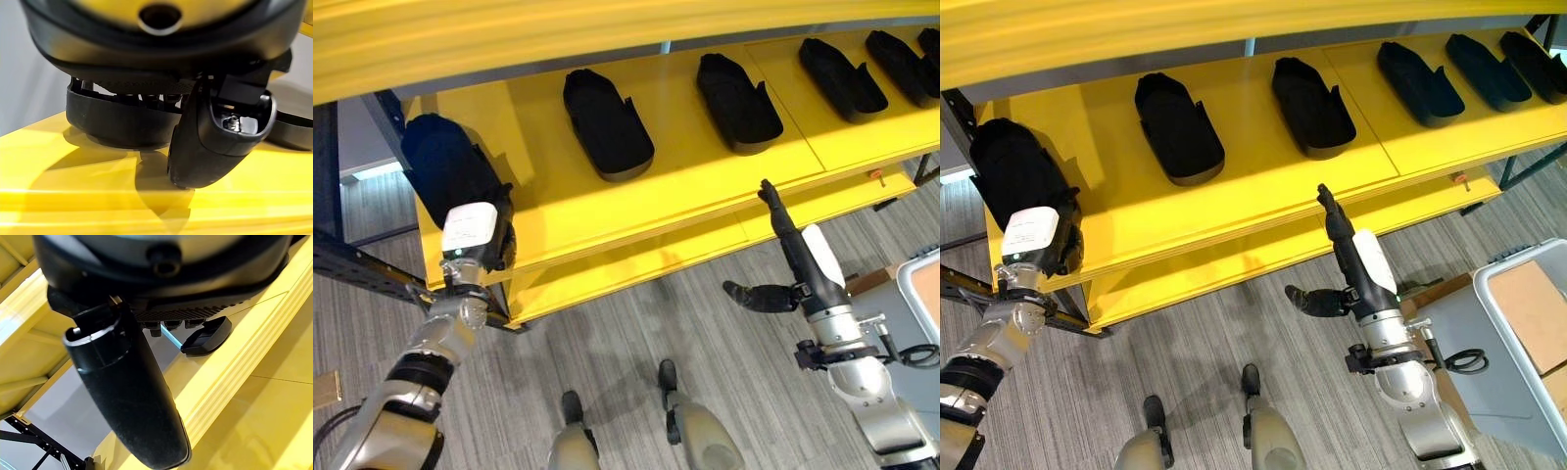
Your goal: Move parts from the plastic box to the shelf.
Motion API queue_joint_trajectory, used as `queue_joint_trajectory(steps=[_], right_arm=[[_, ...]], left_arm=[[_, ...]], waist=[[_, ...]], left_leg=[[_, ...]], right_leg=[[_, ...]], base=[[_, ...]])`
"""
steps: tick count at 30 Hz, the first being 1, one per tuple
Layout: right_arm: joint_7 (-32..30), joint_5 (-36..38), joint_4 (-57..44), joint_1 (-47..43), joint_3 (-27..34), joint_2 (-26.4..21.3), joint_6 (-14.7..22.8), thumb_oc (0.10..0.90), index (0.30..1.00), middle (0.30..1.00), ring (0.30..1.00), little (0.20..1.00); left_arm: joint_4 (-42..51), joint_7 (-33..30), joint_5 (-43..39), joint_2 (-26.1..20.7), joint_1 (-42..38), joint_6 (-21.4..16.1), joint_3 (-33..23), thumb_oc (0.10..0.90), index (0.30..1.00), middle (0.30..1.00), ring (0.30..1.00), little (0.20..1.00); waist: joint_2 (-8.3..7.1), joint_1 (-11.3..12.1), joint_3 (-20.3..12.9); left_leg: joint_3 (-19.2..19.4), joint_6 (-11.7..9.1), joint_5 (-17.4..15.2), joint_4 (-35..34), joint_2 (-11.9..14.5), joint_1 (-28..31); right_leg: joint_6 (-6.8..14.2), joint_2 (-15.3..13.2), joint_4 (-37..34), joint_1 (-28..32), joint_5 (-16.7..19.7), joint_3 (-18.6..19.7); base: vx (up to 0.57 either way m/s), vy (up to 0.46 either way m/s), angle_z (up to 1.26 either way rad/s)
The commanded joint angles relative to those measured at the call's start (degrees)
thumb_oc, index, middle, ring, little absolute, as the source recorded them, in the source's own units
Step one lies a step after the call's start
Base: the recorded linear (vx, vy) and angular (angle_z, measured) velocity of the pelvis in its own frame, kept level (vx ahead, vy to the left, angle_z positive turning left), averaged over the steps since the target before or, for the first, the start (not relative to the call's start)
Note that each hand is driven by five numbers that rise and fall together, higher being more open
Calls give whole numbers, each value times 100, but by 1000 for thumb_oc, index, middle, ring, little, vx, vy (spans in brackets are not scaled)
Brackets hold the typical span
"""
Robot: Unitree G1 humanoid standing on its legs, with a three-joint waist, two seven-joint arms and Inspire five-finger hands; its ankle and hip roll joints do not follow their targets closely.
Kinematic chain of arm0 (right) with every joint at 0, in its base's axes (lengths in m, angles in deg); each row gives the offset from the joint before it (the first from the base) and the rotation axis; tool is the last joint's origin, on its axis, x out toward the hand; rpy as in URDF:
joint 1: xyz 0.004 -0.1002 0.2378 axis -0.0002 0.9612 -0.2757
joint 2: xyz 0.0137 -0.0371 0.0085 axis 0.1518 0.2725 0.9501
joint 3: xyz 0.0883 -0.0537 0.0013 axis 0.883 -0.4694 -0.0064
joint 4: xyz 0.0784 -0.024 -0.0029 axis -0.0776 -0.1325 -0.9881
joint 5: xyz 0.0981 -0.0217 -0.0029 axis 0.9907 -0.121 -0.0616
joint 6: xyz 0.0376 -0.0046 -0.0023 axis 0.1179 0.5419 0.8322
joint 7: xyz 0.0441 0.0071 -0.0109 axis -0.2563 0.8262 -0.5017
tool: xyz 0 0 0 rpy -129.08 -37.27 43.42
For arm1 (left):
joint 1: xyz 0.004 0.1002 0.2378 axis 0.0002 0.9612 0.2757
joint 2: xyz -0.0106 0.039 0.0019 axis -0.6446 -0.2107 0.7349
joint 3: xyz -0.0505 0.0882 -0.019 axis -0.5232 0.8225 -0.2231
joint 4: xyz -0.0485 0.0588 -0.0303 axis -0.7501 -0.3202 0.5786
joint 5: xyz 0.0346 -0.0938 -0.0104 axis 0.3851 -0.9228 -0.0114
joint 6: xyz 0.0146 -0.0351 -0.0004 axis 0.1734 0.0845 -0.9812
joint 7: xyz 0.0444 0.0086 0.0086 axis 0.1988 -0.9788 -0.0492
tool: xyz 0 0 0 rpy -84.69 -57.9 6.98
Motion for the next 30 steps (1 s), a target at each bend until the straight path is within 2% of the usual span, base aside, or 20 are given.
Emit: queue_joint_trajectory(steps=[1,19,30], right_arm=[[-259,185,-575,-276,430,-264,599,900,1000,1000,1000,1000],[-272,157,-556,-284,496,-288,613,900,1000,1000,1000,1000],[-275,181,-534,-260,496,-338,642,900,1000,1000,1000,1000]], left_arm=[[31,7,272,-487,-21,-105,36,900,1000,1000,1000,1000],[292,71,557,-824,-16,-247,170,900,1000,1000,1000,1000],[485,211,1100,-1106,-186,-442,732,900,1000,1000,1000,1000]], waist=[[-50,53,-378],[-2,74,-389],[23,61,-391]], left_leg=[[-200,35,90,534,151,-519],[-221,40,105,545,140,-521],[-214,41,108,573,131,-561]], right_leg=[[429,-296,796,-152,-508,67],[431,-306,817,-146,-510,59],[442,-319,824,-172,-501,72]], base=[[0,0,0],[0,0,0],[0,0,0]])
